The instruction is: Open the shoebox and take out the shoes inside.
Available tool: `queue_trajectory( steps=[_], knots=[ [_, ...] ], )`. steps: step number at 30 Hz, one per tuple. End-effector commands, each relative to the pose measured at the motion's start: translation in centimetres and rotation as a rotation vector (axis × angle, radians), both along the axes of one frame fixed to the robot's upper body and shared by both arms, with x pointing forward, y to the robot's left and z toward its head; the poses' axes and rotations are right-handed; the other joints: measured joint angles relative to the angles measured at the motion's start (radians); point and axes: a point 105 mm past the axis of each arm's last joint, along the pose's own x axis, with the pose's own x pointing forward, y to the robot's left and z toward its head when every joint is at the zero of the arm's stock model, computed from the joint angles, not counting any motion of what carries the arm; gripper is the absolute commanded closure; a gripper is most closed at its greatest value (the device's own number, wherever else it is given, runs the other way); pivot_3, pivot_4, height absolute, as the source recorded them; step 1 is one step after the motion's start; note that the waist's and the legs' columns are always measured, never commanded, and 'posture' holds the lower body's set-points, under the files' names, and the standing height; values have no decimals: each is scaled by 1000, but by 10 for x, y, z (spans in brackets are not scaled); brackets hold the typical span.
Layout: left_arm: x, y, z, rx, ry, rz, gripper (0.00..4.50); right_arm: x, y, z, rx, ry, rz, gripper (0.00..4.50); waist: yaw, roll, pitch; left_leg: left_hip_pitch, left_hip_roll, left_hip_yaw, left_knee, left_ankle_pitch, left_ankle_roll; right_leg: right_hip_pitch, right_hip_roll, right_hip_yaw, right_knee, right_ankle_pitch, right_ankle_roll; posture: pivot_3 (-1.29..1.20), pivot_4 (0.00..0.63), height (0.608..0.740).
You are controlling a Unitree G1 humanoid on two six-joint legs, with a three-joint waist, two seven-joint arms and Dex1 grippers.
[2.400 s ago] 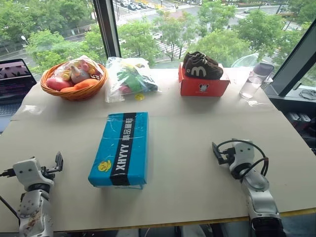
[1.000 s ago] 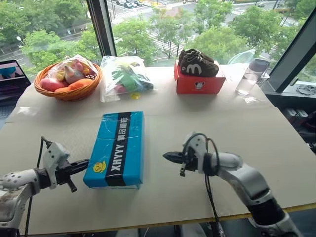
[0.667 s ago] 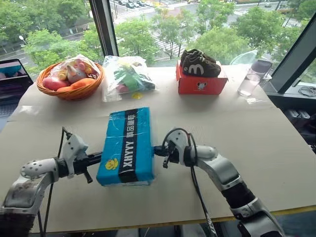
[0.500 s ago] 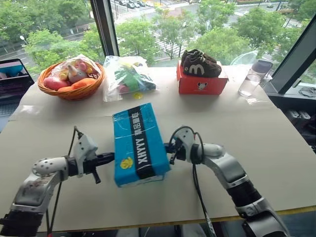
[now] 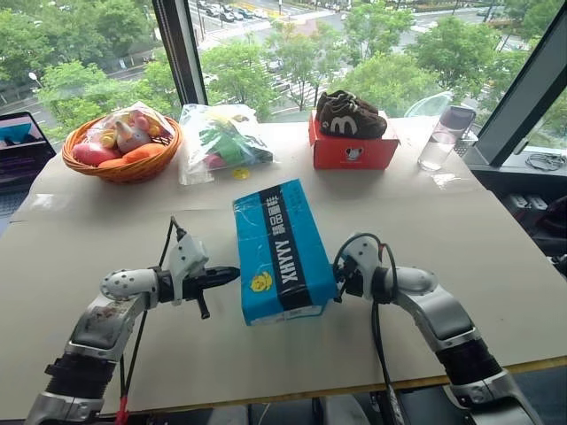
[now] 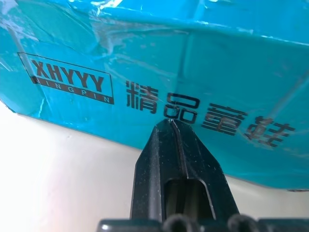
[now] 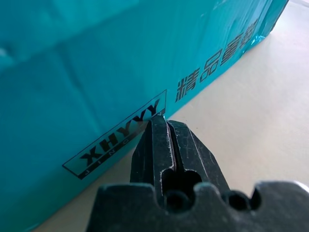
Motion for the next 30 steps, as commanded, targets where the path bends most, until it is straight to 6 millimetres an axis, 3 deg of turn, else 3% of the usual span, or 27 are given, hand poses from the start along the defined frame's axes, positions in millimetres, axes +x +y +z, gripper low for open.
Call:
queue_trajectory(
  steps=[1, 5, 9, 13, 17, 22, 30],
  knots=[
    [-10, 6, 17, -41, -79, 9, 4500, 0, 3, 13, 23, -48, 15, 4482, -4, 0, 0, 0, 0, 0, 0, 0, 0, 0, 1, 1, 0, 0, 0, 0, 150, 740],
    [-45, 14, 14, -109, -12, 29, 4500, 2, 1, 10, 20, -45, 8, 4482, -18, 0, 0, 0, 0, 1, 0, -1, 1, -1, 1, 4, 0, 0, 0, 0, 150, 740],
    [-77, 21, 33, -277, 75, 78, 4500, 2, -1, 7, 19, -40, 5, 4482, -20, 0, 0, 0, 0, 2, 0, -1, 1, -1, 1, 5, 1, 0, 0, 0, 150, 740],
    [-100, 28, 34, -274, 82, 142, 4500, 7, -6, 9, 33, -38, -11, 4482, -13, 0, 0, 4, 0, 2, 1, -1, 1, 2, 3, 8, 1, -1, 0, 0, 150, 740],
    [-131, 20, 27, -237, 112, 138, 4500, 10, -10, 11, 24, -37, -5, 4482, -17, -1, 0, 3, -1, 4, 1, -1, 1, 1, 3, 13, 0, -3, -4, 0, 150, 740],
    [-146, 13, 28, -224, 143, 125, 4500, 11, -10, 24, 6, -76, 33, 4482, -12, -1, 0, 2, -1, 5, 1, -1, 2, 0, 3, 13, 0, -2, -1, 0, 150, 740],
    [-142, 12, 25, -218, 131, 122, 4500, -13, 4, 65, -45, -168, 232, 4482, -15, -1, 0, 2, -1, 5, 1, -1, 2, 0, 4, 14, 0, -3, -3, 0, 150, 740]
  ],
)
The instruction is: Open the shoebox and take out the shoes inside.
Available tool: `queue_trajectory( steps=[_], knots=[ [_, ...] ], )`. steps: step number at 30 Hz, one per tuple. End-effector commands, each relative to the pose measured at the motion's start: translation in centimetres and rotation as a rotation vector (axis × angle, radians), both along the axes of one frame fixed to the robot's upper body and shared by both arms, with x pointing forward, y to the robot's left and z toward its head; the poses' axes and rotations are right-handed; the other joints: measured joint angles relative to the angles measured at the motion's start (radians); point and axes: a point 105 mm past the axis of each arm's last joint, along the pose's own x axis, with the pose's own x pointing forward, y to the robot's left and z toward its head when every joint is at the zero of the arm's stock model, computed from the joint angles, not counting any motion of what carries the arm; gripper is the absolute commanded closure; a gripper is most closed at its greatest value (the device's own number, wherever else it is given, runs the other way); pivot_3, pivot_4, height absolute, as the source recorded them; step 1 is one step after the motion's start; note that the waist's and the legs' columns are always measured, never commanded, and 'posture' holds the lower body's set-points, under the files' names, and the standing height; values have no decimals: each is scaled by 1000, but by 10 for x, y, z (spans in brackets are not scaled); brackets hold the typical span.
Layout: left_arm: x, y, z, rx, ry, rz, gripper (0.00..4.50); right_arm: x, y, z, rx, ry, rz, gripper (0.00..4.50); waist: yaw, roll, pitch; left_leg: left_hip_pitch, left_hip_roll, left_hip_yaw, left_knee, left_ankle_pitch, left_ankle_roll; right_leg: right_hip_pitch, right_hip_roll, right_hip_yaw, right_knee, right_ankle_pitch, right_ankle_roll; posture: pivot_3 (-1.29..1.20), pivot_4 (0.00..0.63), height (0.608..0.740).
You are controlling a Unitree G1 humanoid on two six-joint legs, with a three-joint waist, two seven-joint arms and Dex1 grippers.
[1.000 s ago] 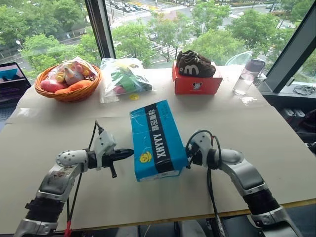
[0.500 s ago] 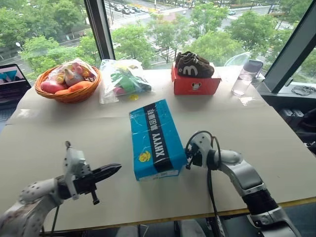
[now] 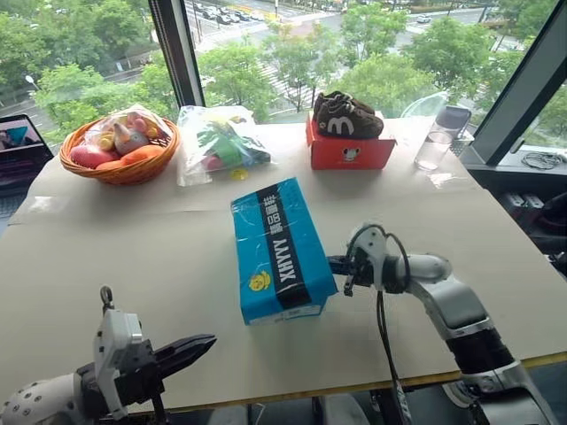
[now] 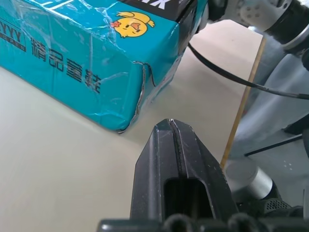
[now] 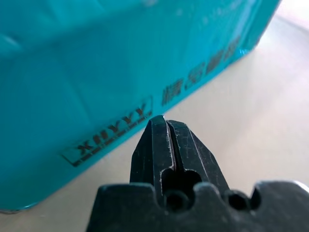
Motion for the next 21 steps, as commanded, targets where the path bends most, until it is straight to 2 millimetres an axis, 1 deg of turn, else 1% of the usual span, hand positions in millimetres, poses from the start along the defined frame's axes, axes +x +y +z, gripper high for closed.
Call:
queue_trajectory(
  steps=[1, 6, 13, 17, 21],
  knots=[
    [-1, -1, 2, 7, -29, -24, 4500, -11, 8, 29, -11, -75, 100, 4482, -2, 0, 0, 0, 0, 0, 0, 0, 0, 0, 0, 0, 0, 0, 0, 0, 150, 740],
    [1, -1, -2, 5, -28, -35, 4500, -13, 16, 40, -33, -107, 155, 4482, -4, 0, 0, 0, 0, 0, 0, 0, 0, 0, 0, 0, 0, -2, -3, 0, 150, 740],
    [6, -4, -3, 3, -40, -35, 4500, -15, 23, 47, -55, -126, 210, 4482, -4, 0, 0, 0, 0, 0, 0, 0, 0, 0, 0, 0, 0, 0, 0, 0, 150, 740],
    [9, -8, -2, 2, -50, -42, 4500, -18, 33, 69, -45, -161, 278, 4482, -8, 0, 0, 0, 0, 1, 0, 0, 0, -1, 0, 1, 0, 1, 1, 0, 150, 740],
    [11, -13, -1, 1, -56, -48, 4500, -21, 44, 86, -14, -179, 324, 4482, -7, 0, 0, 1, 1, 0, 0, 0, 0, 0, 1, 0, 0, 2, 3, 0, 150, 740]
  ],
)
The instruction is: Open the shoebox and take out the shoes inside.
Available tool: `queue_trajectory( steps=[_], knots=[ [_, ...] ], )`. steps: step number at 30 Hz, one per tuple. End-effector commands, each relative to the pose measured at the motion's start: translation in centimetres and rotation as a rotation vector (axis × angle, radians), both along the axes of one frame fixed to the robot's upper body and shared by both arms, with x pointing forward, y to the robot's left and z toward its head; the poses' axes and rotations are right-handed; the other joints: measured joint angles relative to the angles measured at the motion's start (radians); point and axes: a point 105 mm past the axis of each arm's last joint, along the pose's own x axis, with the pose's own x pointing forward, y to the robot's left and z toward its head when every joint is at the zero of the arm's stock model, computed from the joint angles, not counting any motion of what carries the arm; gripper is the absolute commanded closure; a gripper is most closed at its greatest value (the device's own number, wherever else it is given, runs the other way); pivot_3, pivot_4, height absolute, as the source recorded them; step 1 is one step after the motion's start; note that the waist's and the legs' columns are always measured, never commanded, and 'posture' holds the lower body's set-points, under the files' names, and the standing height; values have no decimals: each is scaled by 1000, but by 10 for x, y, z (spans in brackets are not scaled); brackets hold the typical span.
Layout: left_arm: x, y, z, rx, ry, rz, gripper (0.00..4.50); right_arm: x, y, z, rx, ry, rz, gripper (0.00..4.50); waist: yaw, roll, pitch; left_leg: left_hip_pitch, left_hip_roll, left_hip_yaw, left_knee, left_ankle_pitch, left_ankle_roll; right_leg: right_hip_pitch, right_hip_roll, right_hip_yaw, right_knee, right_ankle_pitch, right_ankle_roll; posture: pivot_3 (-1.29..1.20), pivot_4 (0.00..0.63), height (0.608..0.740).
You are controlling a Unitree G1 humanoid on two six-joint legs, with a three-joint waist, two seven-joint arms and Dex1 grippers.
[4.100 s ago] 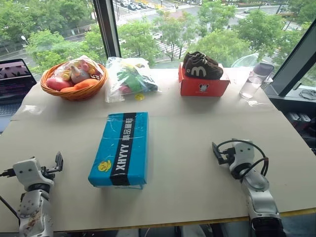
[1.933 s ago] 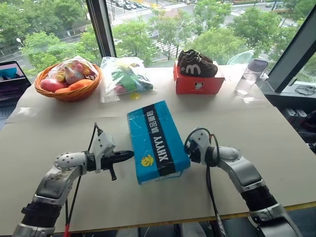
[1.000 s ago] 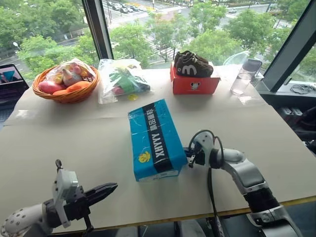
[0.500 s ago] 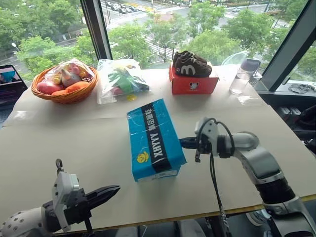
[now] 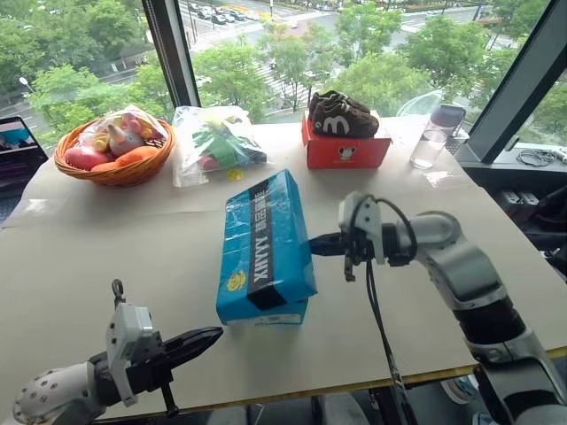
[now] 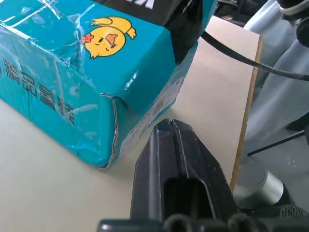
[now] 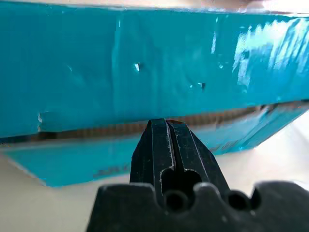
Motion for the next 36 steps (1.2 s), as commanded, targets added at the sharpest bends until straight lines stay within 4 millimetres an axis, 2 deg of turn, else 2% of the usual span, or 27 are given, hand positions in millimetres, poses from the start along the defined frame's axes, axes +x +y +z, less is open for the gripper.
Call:
queue_trajectory(
  steps=[1, 5, 9, 12, 13, 15, 17, 21, 23, 29, 32, 35, 36],
  knots=[
    [0, -7, 5, 5, -23, -18, 4500, -9, 14, 24, 51, -33, 72, 4482, 0, 0, 0, 0, 0, 0, 0, 0, 0, 0, 0, 0, 0, 0, 0, 0, 150, 740],
    [2, -10, 6, 3, -26, -19, 4500, -13, 28, 33, 59, -47, 122, 4482, 1, 0, 0, -1, 0, 0, 0, 0, 0, 0, 0, 0, 0, 0, 0, 0, 150, 740],
    [1, -9, 6, 0, -22, -15, 4500, -24, 69, 63, 92, -129, 254, 4482, -11, 1, 1, 0, 0, 0, 0, 0, 0, -1, 1, 1, 0, 0, 0, 0, 150, 740],
    [-1, -7, 8, 2, -21, 0, 4500, -26, 97, 77, 98, -184, 302, 4482, -11, 1, 1, 1, 2, 0, -1, 0, 0, -2, 2, 1, 1, 0, -1, 0, 150, 740],
    [-5, -3, 9, 13, -11, 4, 4500, -25, 114, 87, 128, -208, 308, 4482, -11, 1, 1, 1, 2, 0, -1, 0, 0, -2, 3, 1, 1, 0, -1, 0, 150, 740],
    [-11, 4, 12, 38, 5, 10, 4500, -23, 136, 101, 181, -218, 300, 4482, -19, 1, 1, 1, 2, 0, -1, 0, 0, -2, 3, 1, 1, 1, -1, 0, 150, 740],
    [-14, 12, 17, 57, 10, 24, 4500, -19, 143, 106, 214, -206, 282, 4482, -18, 1, 1, 0, 2, 0, -2, 0, 0, -3, 3, 1, 1, 0, -1, 0, 150, 740],
    [-22, 31, 44, 80, -35, 76, 4500, -5, 136, 95, 206, -184, 238, 4482, 2, -1, 1, -1, 2, 0, -2, -1, -1, -3, 2, 0, 0, 0, -2, 0, 150, 740],
    [-17, 35, 63, 83, -101, 102, 4500, 1, 131, 88, 196, -172, 219, 4482, 5, -1, 1, -2, 1, 0, -1, -1, -1, -3, 1, 0, -1, -1, -2, 0, 150, 740],
    [-2, 37, 99, 92, -217, 96, 4500, 6, 118, 77, 198, -146, 180, 4482, -2, -2, 1, 0, 2, 0, -2, -1, -1, -3, 3, 1, 1, -1, -3, 0, 150, 740],
    [15, 45, 107, 133, -214, 119, 4500, 2, 105, 66, 193, -105, 164, 4482, -1, -2, 1, 0, 2, -1, -4, -1, -1, -3, 3, 1, 1, -1, -3, 0, 150, 740],
    [28, 50, 110, 116, -154, 56, 4500, -5, 72, 45, 114, -75, 126, 4482, 3, -2, 1, -1, 2, 0, -4, -1, -1, -3, 3, 1, 1, -1, -3, 0, 150, 740],
    [33, 58, 105, 146, -134, 58, 4500, -7, 64, 41, 88, -73, 115, 4482, 5, -1, 1, -1, 2, -1, -4, -1, -1, -3, 3, 1, 0, -1, -3, 0, 150, 740]
  ],
)
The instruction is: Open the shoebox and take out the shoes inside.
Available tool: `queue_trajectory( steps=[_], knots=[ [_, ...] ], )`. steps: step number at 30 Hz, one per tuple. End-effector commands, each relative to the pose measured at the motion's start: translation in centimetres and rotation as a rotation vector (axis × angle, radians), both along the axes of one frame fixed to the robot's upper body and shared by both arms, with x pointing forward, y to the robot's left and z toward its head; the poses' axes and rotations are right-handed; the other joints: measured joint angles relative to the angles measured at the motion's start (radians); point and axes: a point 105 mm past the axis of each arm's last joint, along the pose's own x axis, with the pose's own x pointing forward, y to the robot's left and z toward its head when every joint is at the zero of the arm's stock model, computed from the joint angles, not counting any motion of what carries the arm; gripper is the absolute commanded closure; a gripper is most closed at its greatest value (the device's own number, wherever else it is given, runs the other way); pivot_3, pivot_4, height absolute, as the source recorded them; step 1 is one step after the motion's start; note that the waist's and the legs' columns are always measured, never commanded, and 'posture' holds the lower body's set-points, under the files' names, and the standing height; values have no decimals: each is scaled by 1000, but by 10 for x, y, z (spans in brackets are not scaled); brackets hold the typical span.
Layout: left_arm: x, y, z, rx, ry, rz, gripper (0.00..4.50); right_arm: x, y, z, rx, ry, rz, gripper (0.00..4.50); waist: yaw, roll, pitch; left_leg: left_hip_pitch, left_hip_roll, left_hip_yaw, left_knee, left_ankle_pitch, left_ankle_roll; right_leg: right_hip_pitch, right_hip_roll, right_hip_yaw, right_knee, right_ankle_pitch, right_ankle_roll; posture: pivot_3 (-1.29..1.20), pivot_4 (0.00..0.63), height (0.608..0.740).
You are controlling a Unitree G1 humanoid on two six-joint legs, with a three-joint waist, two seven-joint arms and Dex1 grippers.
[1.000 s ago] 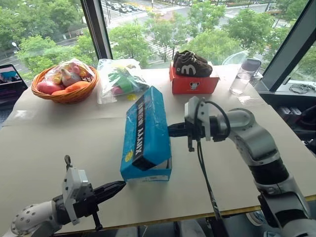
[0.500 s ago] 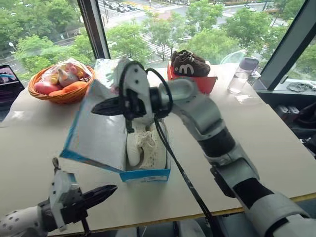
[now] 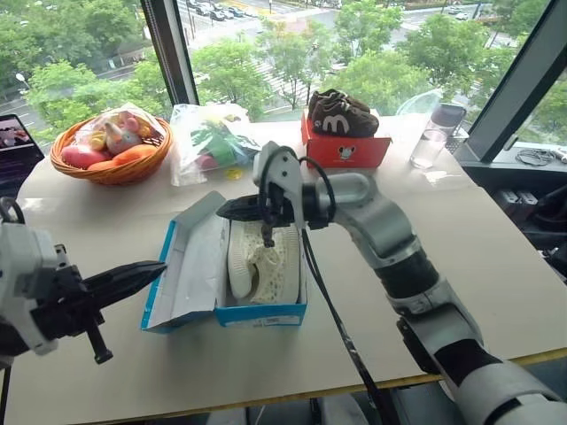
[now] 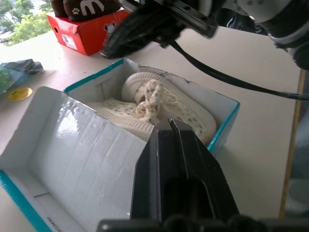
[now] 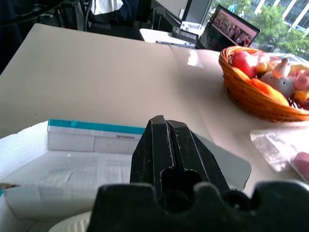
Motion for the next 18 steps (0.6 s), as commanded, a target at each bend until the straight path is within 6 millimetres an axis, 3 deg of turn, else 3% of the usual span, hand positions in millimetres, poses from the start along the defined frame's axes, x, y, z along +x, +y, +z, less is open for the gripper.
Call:
queue_trajectory(
  steps=[1, 3, 5, 10, 13, 18],
  knots=[
    [14, 20, -12, 48, 70, 0, 4500, -14, -23, 3, -33, -28, -6, 4482, 0, 1, 1, 0, 0, 0, 0, 0, 0, 0, 0, 0, 0, 0, 0, 0, 150, 740],
    [18, 30, -24, 81, 107, -11, 4500, -17, -29, -1, -60, -28, -15, 4482, -6, 2, 2, 1, 0, 0, 0, 0, 0, 0, 0, 1, 0, 0, 0, 0, 150, 740],
    [24, 35, -25, 8, 102, -35, 4500, -18, -32, -2, -75, -21, -31, 4482, -17, 3, 2, 2, 0, 2, -1, 0, 0, -1, 1, 2, 1, 0, 0, 0, 150, 740],
    [31, 36, -43, 11, 135, -92, 4500, -13, -33, -5, -100, -33, -69, 4482, -19, 3, 2, 1, 4, 1, -2, 0, 0, -2, 5, 2, 0, 0, -1, 0, 150, 740],
    [33, 34, -46, -3, 136, -110, 4500, -12, -31, -3, -95, -32, -67, 3735, -15, 3, 2, -1, 4, 1, -1, 0, 0, -3, 5, 2, 0, 0, -1, 0, 150, 740],
    [32, 32, -48, 8, 137, -140, 4500, -18, -22, -1, -114, -44, -7, 2012, -12, 2, 2, 0, 5, 1, -1, 0, 0, -3, 5, 2, 1, 0, -2, 0, 150, 740]
  ],
)
